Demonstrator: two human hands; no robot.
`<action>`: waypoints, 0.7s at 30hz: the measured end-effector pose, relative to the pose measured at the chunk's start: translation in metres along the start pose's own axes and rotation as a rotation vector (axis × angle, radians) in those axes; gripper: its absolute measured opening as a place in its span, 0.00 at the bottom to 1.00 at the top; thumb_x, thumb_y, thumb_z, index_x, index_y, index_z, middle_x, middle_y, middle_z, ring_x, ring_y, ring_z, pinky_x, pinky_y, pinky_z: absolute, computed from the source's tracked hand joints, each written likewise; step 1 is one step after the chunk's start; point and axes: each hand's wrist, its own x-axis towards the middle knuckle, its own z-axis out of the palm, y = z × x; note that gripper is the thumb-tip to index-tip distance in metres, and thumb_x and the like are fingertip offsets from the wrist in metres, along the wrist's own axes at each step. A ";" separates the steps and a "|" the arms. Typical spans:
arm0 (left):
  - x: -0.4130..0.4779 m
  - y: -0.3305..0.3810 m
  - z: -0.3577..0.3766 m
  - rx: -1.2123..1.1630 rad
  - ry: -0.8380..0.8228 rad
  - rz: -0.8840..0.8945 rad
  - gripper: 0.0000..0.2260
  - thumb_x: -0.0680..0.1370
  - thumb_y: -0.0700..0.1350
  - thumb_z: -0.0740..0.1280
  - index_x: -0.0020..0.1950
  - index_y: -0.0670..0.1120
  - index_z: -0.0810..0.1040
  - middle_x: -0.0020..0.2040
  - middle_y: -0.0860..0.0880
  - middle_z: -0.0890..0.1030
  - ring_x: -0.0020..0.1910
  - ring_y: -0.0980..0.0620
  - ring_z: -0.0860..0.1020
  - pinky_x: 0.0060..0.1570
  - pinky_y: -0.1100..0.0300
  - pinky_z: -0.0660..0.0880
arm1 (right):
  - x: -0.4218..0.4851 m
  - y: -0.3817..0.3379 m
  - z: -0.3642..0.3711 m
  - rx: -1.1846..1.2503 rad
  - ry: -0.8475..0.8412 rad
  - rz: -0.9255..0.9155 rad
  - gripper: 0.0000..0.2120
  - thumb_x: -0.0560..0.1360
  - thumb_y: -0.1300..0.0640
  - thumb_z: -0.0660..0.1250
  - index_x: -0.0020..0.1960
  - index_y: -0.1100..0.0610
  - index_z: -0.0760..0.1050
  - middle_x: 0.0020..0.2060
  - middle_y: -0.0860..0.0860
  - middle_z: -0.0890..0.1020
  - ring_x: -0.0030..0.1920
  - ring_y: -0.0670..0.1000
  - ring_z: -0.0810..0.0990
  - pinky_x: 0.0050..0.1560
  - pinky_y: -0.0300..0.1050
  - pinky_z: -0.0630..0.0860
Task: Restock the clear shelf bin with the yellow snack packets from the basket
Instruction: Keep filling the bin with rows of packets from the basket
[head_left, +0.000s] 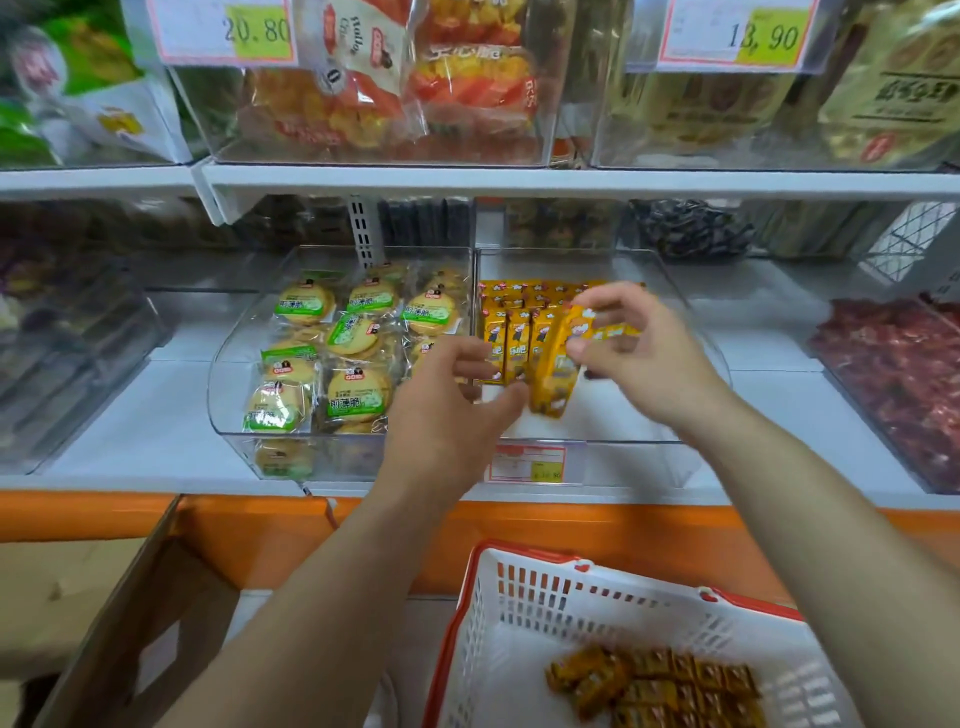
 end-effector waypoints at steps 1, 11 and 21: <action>0.003 -0.003 -0.002 0.078 0.058 0.005 0.19 0.75 0.50 0.76 0.63 0.52 0.76 0.52 0.58 0.81 0.49 0.57 0.80 0.48 0.56 0.82 | 0.014 0.007 -0.005 -0.063 0.054 -0.013 0.17 0.72 0.66 0.74 0.51 0.45 0.76 0.45 0.48 0.78 0.41 0.52 0.80 0.45 0.51 0.80; 0.004 -0.027 0.009 0.536 -0.038 -0.109 0.27 0.75 0.58 0.74 0.69 0.52 0.71 0.62 0.51 0.81 0.57 0.47 0.81 0.56 0.46 0.79 | 0.106 0.088 0.001 -0.517 0.058 0.088 0.18 0.68 0.61 0.77 0.56 0.52 0.79 0.48 0.54 0.83 0.48 0.55 0.81 0.52 0.54 0.80; 0.006 -0.028 0.013 0.544 -0.030 -0.137 0.28 0.71 0.57 0.77 0.66 0.52 0.71 0.54 0.53 0.82 0.53 0.47 0.81 0.56 0.43 0.78 | 0.116 0.101 0.018 -0.655 0.055 0.084 0.20 0.70 0.61 0.73 0.62 0.56 0.79 0.53 0.56 0.84 0.54 0.56 0.81 0.53 0.44 0.75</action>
